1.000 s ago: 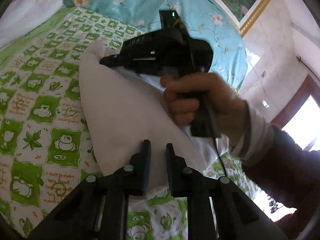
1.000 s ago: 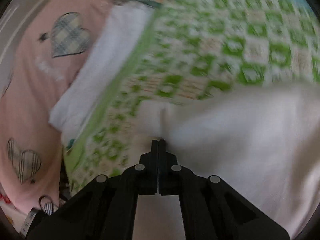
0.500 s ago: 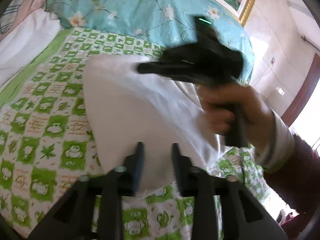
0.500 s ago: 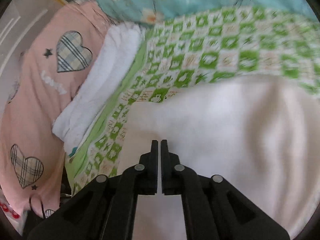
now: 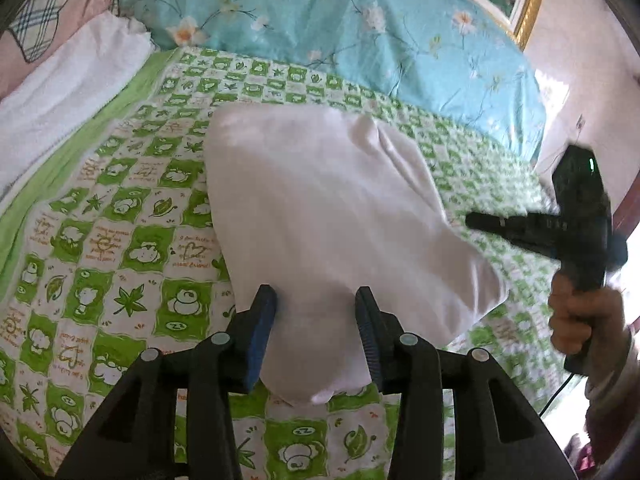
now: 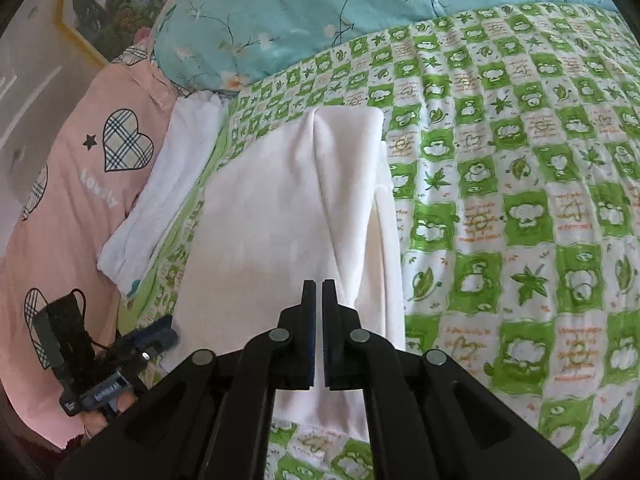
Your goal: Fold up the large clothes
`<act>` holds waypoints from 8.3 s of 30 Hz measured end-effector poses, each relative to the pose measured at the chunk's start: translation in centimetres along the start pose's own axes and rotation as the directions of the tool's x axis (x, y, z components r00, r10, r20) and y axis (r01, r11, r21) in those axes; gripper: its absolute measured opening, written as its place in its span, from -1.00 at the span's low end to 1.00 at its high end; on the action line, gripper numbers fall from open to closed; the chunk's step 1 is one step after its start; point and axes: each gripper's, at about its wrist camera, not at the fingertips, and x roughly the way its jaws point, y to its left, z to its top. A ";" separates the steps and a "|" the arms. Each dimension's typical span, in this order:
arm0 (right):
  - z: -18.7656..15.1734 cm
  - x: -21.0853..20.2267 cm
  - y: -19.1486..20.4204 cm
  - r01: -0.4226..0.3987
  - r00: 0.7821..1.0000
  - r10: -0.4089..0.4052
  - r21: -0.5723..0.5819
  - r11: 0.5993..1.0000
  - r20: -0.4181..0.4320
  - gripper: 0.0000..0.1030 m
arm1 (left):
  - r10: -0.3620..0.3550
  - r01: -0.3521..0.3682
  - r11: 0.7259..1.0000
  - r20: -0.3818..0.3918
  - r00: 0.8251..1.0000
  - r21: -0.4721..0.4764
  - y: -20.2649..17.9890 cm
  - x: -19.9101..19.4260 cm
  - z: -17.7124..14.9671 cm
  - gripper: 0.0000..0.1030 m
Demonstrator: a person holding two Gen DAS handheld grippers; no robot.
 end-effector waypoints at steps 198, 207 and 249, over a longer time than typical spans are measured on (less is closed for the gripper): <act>-12.8 -6.5 4.0 0.209 0.975 -0.220 -0.200 0.957 -0.033 0.49 | 0.281 -0.239 0.942 -0.161 0.946 0.237 -2.0 -6.4 -5.0 0.80; -10.5 -11.4 8.6 0.190 0.982 -0.172 -0.319 0.928 0.084 0.99 | 0.261 -0.248 0.931 -0.015 0.965 0.268 -4.6 -11.0 -0.9 0.98; -9.4 -5.6 8.1 0.180 0.982 -0.190 -0.300 0.937 -0.003 1.00 | 0.275 -0.256 0.950 -0.092 0.957 0.176 -2.9 -6.6 -0.2 0.98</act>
